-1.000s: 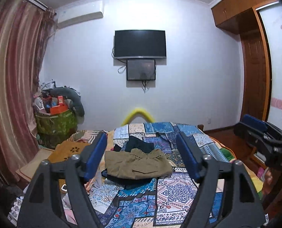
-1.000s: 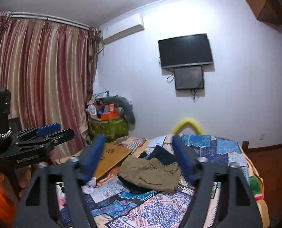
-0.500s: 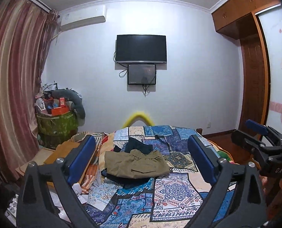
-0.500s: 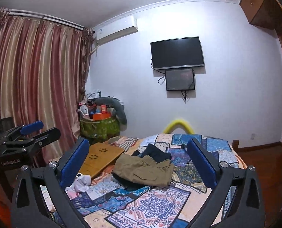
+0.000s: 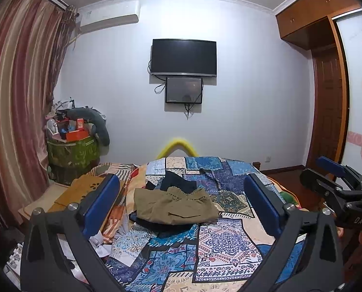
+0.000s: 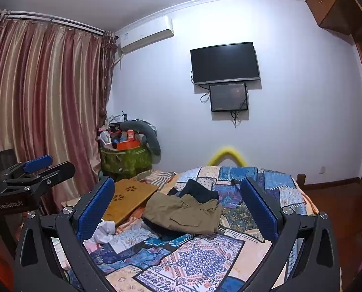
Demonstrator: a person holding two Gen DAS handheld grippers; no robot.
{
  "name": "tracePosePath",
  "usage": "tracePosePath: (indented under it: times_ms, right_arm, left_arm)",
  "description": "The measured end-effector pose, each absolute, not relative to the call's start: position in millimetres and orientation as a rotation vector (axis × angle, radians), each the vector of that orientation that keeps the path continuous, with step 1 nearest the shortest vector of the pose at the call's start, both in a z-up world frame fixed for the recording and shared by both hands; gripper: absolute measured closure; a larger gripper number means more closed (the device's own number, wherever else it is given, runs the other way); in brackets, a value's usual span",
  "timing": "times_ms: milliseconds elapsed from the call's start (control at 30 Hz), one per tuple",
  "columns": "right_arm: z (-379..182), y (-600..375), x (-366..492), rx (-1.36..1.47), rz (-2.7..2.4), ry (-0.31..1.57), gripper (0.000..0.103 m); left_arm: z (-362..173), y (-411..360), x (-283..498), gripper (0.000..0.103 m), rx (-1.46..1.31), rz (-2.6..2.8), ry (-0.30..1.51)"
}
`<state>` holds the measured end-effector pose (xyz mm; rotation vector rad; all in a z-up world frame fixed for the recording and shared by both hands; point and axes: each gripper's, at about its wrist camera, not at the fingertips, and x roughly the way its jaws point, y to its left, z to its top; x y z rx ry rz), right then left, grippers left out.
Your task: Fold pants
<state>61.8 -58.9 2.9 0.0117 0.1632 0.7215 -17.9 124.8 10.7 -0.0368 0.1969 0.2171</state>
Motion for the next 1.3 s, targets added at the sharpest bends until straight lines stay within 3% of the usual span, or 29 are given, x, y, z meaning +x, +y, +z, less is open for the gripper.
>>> tracePosePath:
  times_ms: [1300]
  right_arm:
    - [5.6,-61.8,58.6,0.017,0.711,0.199,0.001]
  left_arm:
    - [-0.4,125.0,-9.4,0.0,-0.026,0.203,0.234]
